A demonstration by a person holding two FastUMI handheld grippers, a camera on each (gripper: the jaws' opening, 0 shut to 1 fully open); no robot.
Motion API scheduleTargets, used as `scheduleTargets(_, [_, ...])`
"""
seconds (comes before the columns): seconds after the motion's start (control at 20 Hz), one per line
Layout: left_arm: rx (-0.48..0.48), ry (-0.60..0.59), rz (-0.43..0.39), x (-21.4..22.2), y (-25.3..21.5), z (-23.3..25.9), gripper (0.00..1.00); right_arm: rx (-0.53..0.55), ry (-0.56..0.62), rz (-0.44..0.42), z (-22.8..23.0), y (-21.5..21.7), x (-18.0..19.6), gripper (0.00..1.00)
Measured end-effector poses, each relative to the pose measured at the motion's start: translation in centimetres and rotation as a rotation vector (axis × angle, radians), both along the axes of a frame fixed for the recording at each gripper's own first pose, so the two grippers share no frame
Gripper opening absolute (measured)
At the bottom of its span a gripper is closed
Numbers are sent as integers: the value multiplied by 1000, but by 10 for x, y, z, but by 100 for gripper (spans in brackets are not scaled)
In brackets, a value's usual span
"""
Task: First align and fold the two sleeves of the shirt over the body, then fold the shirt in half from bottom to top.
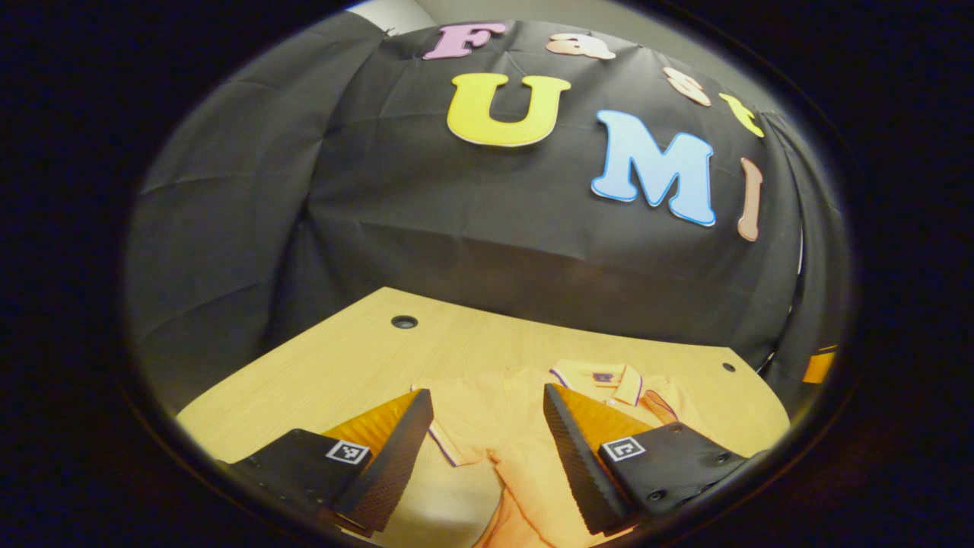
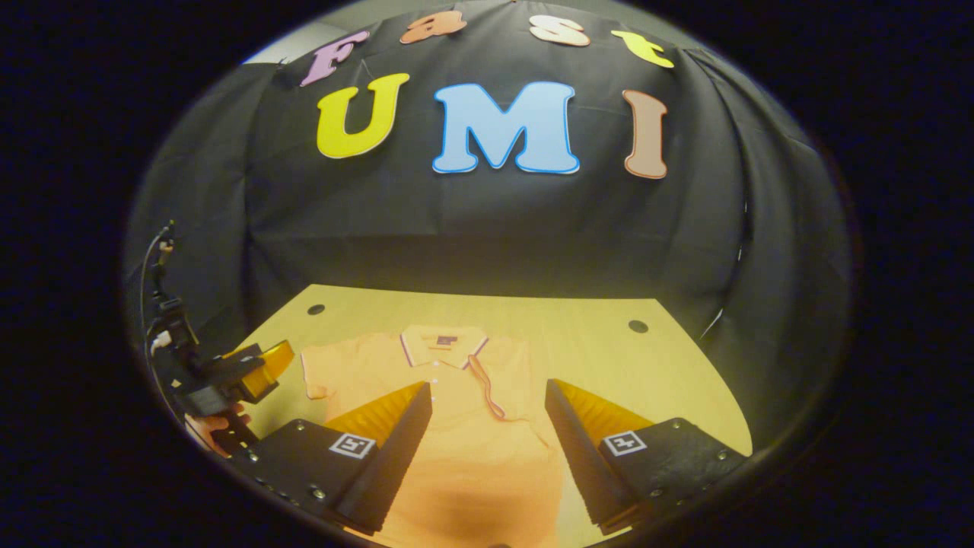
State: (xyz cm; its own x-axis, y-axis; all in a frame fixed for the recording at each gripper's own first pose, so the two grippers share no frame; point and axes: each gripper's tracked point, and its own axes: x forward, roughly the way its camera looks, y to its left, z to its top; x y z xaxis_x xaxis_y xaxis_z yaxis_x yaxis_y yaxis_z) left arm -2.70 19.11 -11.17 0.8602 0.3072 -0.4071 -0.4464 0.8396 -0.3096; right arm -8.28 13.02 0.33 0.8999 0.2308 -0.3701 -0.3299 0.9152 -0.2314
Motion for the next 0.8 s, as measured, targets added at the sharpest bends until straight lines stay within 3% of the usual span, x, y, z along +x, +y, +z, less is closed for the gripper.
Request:
scheduleTargets(0.4, [-33,141,51,32,29,-78,95,-25,-44,10,21,-9,-39,93])
scheduleTargets(0.6, [-52,204,109,41,55,-110,93,-28,-19,0,19,-19,-41,93])
scheduleTargets(0.8, [-50,259,108,48,65,-133,94,-15,16,-18,14,-26,-40,93])
